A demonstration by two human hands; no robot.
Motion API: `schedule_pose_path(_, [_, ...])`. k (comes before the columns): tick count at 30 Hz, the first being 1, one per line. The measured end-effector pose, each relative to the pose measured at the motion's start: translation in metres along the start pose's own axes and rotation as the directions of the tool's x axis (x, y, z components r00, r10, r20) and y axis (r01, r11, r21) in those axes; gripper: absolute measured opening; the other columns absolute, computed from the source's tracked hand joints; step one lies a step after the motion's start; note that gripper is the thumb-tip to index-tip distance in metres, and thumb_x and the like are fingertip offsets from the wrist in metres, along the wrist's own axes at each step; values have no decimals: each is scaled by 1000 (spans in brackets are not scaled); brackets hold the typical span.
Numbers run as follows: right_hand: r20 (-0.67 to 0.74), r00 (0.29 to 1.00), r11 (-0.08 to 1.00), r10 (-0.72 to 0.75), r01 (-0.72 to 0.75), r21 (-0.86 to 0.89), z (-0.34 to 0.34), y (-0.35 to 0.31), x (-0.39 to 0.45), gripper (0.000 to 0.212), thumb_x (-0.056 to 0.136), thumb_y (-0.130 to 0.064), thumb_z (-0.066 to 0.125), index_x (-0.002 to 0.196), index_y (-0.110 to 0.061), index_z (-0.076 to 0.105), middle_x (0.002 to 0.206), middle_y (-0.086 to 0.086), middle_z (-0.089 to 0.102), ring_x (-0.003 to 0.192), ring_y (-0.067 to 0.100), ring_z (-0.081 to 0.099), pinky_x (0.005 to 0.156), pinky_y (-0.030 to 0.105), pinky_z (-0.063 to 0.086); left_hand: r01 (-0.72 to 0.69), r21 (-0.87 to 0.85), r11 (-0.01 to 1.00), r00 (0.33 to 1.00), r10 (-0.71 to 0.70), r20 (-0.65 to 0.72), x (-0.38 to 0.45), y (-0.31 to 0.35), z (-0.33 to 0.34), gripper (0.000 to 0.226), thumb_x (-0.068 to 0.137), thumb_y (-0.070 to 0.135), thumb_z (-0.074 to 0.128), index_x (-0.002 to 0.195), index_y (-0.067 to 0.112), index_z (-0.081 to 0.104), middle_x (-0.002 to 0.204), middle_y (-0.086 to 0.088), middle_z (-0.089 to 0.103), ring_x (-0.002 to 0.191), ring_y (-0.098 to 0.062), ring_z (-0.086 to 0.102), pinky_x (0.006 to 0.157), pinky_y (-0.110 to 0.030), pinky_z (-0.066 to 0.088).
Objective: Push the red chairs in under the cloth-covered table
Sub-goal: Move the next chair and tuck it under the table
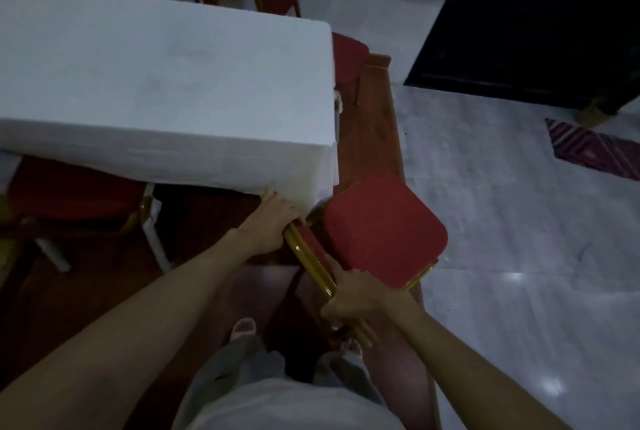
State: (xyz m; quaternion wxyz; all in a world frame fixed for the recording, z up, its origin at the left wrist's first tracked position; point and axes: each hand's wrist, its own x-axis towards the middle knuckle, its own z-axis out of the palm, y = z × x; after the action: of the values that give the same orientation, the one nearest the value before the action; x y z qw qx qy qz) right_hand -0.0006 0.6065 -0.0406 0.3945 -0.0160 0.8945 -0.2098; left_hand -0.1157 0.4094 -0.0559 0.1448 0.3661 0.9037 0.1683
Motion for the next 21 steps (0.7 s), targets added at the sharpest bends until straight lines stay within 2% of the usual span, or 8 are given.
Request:
schedule_pose_path(3, [114, 992, 999, -47, 45, 19, -6, 6, 2, 119, 65, -49, 67, 152, -23, -11, 130, 13, 57, 110, 31, 56, 92, 33, 45, 99, -9, 995, 991, -99, -85, -3, 11, 9, 33, 65, -1, 58, 92, 15, 69, 95, -12, 66, 99, -35, 56, 99, -50, 36])
schedule_pose_path(5, [128, 988, 996, -84, 80, 31, -8, 5, 0, 117, 70, -45, 68, 151, -18, -12, 135, 14, 52, 119, 33, 52, 98, 35, 44, 176, -38, 984, 976, -179, -122, -7, 25, 6, 35, 71, -4, 57, 101, 11, 68, 108, -15, 63, 114, -37, 50, 105, -38, 26])
schedule_pose_path(7, [110, 988, 995, -103, 102, 22, -7, 2, -1, 113, 74, -42, 68, 152, -13, -9, 136, 16, 52, 120, 33, 52, 97, 34, 45, 265, -52, 963, 954, -269, -130, -12, 38, 3, 39, 79, -4, 54, 114, 9, 64, 127, -12, 57, 135, -32, 35, 111, -30, 18])
schedule_pose_path(9, [93, 989, 993, -117, 118, -7, -6, -2, -1, 111, 76, -40, 69, 152, -10, -7, 135, 17, 52, 119, 33, 53, 90, 32, 45, 357, -9, 934, 931, -356, -85, -19, 48, 2, 44, 85, 0, 52, 126, 16, 57, 141, -3, 48, 145, -23, 19, 117, -32, 23])
schedule_pose_path(12, [80, 983, 985, -166, 168, -26, -3, -11, 0, 110, 77, -36, 69, 151, -8, -8, 126, 16, 58, 108, 29, 60, 76, 28, 44, 410, 59, 910, 911, -406, -74, -28, 52, 0, 47, 86, 5, 53, 130, 22, 52, 145, 2, 44, 147, -19, 16, 113, -39, 37])
schedule_pose_path(16, [67, 977, 978, -200, 203, -38, 13, -31, 6, 117, 71, -43, 69, 151, -9, -9, 122, 15, 62, 106, 31, 63, 83, 35, 54, 449, 99, 888, 893, -442, -90, -47, 44, -6, 43, 88, 10, 55, 129, 23, 54, 146, 3, 45, 147, -18, 20, 107, -41, 43])
schedule_pose_path(17, [75, 976, 978, -202, 205, -29, 18, -38, 8, 119, 69, -45, 69, 151, -11, -10, 122, 15, 61, 105, 32, 63, 80, 35, 56, 445, 112, 888, 895, -438, -82, -54, 39, -10, 43, 88, 12, 55, 129, 24, 54, 146, 3, 45, 146, -18, 21, 106, -42, 43])
schedule_pose_path(21, [119, 965, 972, -233, 230, 40, 38, -80, 21, 123, 67, -44, 71, 149, -15, -16, 120, 14, 60, 90, 32, 68, 46, 31, 57, 434, 151, 888, 901, -432, -46, -89, 6, -19, 43, 88, 14, 54, 130, 25, 53, 147, 2, 44, 146, -17, 21, 107, -42, 43])
